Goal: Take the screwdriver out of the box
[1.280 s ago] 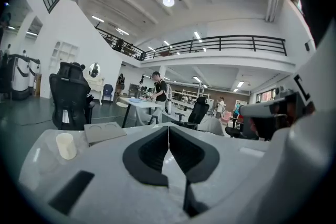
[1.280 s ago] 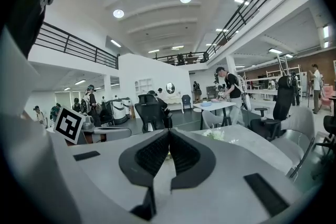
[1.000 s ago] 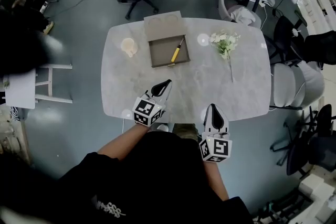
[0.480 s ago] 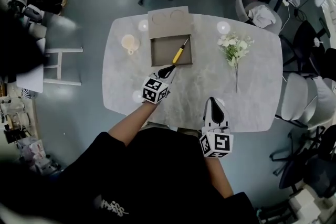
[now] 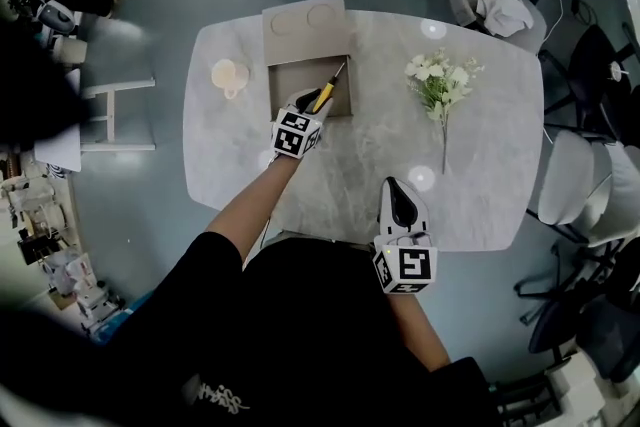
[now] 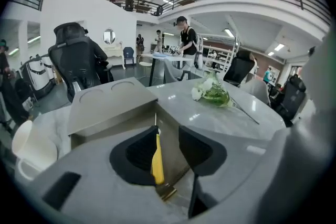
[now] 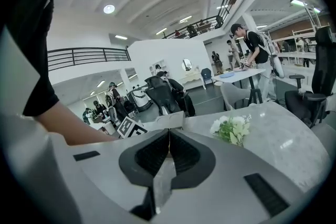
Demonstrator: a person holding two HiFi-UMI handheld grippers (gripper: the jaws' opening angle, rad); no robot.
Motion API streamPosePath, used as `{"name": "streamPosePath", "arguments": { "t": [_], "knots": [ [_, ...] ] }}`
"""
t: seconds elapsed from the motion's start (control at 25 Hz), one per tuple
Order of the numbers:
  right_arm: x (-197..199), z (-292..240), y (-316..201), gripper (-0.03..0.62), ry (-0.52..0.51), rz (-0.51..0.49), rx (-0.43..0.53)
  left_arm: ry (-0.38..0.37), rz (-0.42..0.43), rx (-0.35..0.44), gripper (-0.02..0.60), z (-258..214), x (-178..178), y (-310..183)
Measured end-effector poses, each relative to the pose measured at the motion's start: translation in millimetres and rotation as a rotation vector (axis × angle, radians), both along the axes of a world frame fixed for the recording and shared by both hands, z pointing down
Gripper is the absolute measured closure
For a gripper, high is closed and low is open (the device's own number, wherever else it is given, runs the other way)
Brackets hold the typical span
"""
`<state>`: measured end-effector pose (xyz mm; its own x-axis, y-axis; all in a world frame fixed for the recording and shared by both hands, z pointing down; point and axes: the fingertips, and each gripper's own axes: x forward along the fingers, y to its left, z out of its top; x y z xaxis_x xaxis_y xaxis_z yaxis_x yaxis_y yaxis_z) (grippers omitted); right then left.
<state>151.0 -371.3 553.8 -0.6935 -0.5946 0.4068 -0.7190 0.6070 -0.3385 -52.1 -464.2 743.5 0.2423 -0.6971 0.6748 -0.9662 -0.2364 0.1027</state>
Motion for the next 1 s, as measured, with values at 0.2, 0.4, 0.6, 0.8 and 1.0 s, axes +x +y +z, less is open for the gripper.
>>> {"name": "streamPosePath", "arguments": {
  "t": [0.2, 0.4, 0.6, 0.8, 1.0],
  "knots": [
    [-3.0, 9.8, -11.5, 0.582, 0.001, -0.022, -0.027, -0.034, 0.002, -0.129, 0.425, 42.3, -2.7, -13.3],
    [-8.3, 14.3, -18.3, 0.582, 0.028, -0.057, -0.034, -0.025, -0.028, -0.236, 0.419, 70.6, -9.3, -20.1],
    [-8.2, 16.0, -24.0, 0.582, 0.035, -0.061, -0.042, -0.038, -0.042, -0.276, 0.44, 77.6, -12.9, -26.6],
    [-7.7, 19.8, -29.0, 0.582, 0.038, -0.043, -0.041, -0.03, -0.095, -0.31, 0.486, 78.7, -18.9, -29.1],
    [-12.6, 21.5, -19.2, 0.582, 0.021, -0.024, -0.071, 0.037, -0.143, -0.311, 0.488, 73.0, -18.9, -26.0]
  ]
}}
